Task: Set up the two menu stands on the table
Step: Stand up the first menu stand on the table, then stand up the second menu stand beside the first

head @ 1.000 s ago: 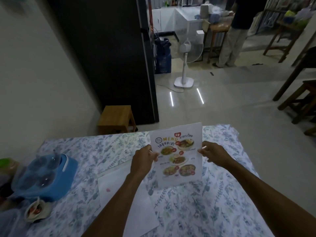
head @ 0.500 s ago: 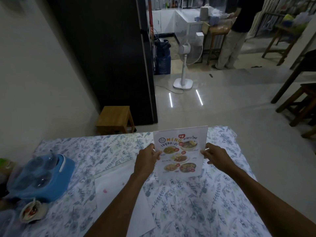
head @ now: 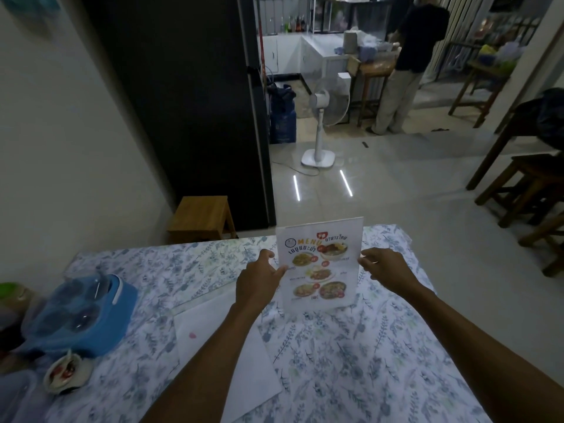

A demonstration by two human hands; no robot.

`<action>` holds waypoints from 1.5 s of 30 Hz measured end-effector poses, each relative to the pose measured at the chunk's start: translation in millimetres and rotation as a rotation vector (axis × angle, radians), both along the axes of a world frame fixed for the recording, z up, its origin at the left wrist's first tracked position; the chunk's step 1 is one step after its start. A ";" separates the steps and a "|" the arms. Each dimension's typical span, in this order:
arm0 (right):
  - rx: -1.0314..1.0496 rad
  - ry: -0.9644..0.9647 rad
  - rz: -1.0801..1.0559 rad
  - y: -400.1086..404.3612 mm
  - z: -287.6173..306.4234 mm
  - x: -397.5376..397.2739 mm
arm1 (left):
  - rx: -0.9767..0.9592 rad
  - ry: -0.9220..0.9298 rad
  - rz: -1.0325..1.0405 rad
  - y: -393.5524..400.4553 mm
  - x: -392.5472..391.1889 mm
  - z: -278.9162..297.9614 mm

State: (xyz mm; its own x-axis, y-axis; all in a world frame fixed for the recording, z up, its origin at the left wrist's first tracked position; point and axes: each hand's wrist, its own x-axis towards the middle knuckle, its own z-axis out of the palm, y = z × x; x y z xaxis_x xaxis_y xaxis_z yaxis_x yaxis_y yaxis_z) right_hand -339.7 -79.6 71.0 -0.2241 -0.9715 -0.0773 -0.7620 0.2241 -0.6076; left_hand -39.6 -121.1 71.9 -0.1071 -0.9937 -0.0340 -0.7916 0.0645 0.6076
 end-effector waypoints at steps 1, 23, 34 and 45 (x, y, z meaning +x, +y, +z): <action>-0.003 -0.001 -0.009 5.5 3.2 3.9 | -0.012 0.001 -0.006 4.2 3.0 2.4; 0.137 -0.138 0.158 111.5 -51.3 249.0 | 0.116 -0.028 0.127 150.2 220.2 -47.9; 0.376 0.016 0.057 104.9 -141.0 290.5 | 0.326 0.038 0.236 158.3 250.5 -122.0; 0.354 -0.030 -0.100 103.9 -148.3 299.3 | 0.451 0.104 0.371 150.2 220.5 -137.7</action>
